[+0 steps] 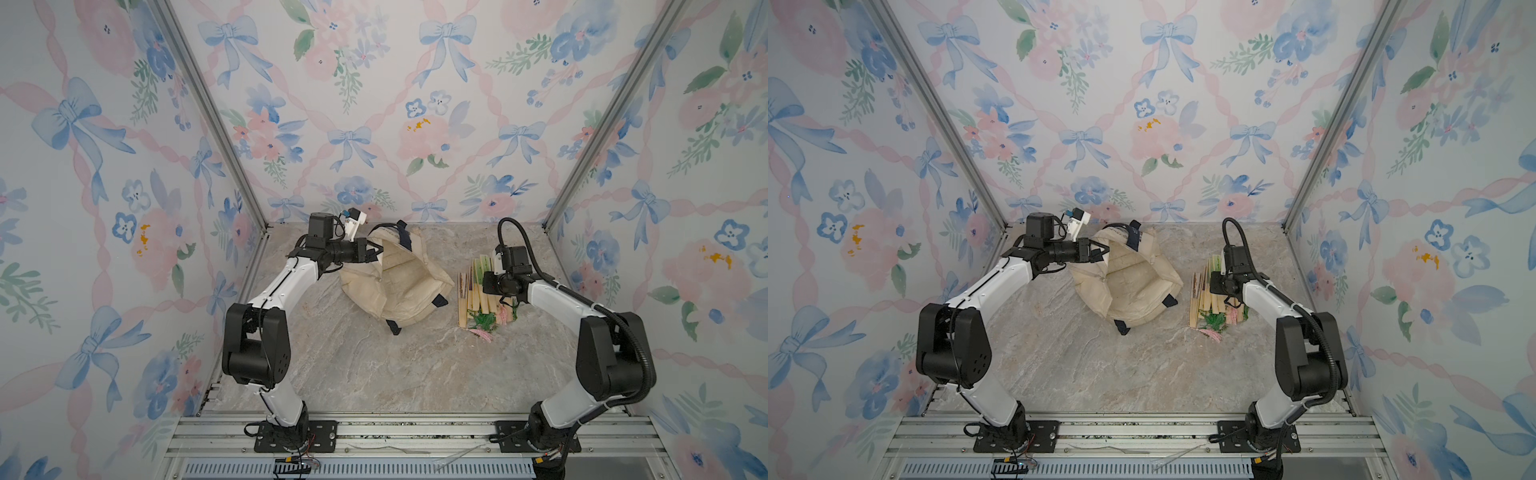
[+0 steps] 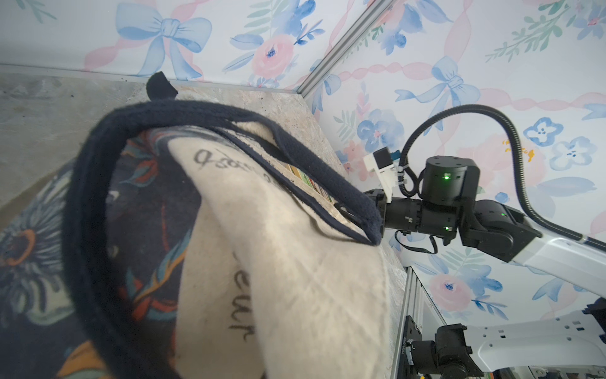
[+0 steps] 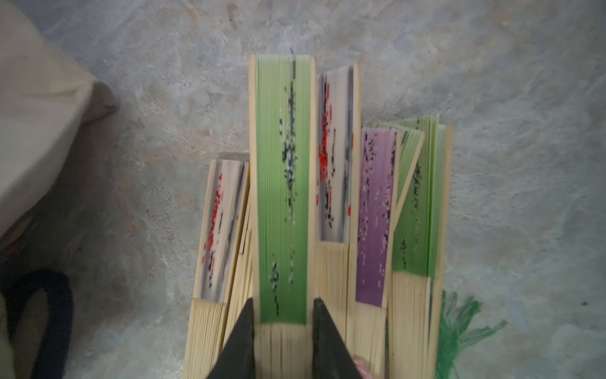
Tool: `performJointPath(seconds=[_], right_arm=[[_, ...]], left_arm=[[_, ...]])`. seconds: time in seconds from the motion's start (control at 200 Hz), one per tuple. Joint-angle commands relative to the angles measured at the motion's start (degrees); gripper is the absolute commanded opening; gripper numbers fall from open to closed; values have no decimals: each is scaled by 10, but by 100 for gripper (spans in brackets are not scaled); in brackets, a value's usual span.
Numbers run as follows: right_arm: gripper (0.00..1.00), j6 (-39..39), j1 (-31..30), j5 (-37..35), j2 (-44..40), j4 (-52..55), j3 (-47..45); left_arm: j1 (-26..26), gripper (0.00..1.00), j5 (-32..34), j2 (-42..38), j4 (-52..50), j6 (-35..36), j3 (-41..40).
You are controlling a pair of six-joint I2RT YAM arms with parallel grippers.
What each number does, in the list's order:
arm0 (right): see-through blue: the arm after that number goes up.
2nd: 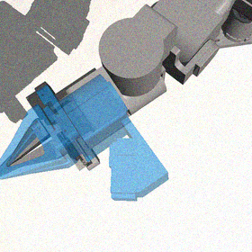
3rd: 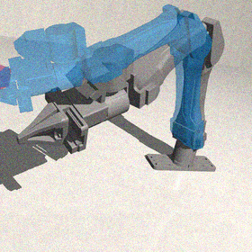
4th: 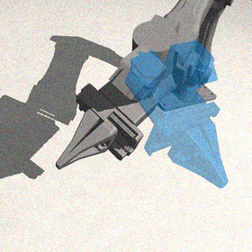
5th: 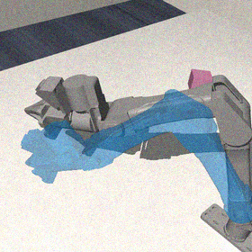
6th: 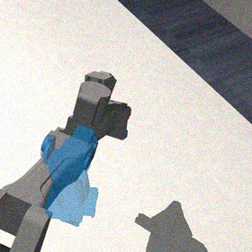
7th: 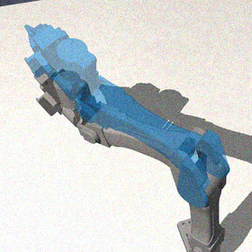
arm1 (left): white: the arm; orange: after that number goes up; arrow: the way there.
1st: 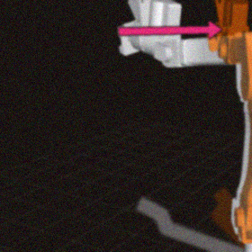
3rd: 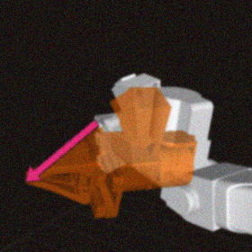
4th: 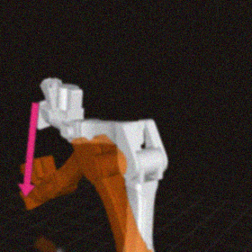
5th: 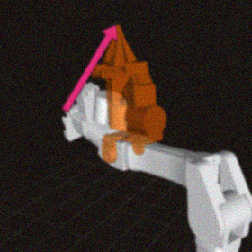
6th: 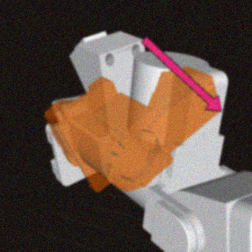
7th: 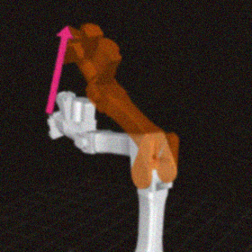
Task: Take out the folding fans from the tote bags
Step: Place the folding fan at the center of the board.
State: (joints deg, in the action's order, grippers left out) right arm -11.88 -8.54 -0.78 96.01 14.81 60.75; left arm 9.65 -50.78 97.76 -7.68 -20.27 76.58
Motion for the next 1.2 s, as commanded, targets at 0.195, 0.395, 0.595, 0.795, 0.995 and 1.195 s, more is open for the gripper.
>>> performJointPath(seconds=[0.195,0.395,0.595,0.795,0.995,1.195], right_arm=[[58,-23,3,-19,43,42,40],[67,-37,3,41,-71,-12,-46],[75,-40,2,188,-200,-109,-163],[80,-93,-57,249,-257,-237,-256],[82,-133,-133,216,-201,-379,-297],[82,-141,-170,191,-77,-504,-272]], left_arm=[[-4,0,-6,-28,34,-18,-12],[-12,0,2,-29,82,-56,-26],[-17,0,6,-24,119,-93,-35],[-17,0,16,-29,120,-101,-38],[-17,0,10,-35,121,-105,-39],[-17,0,10,-39,108,-93,-44]])
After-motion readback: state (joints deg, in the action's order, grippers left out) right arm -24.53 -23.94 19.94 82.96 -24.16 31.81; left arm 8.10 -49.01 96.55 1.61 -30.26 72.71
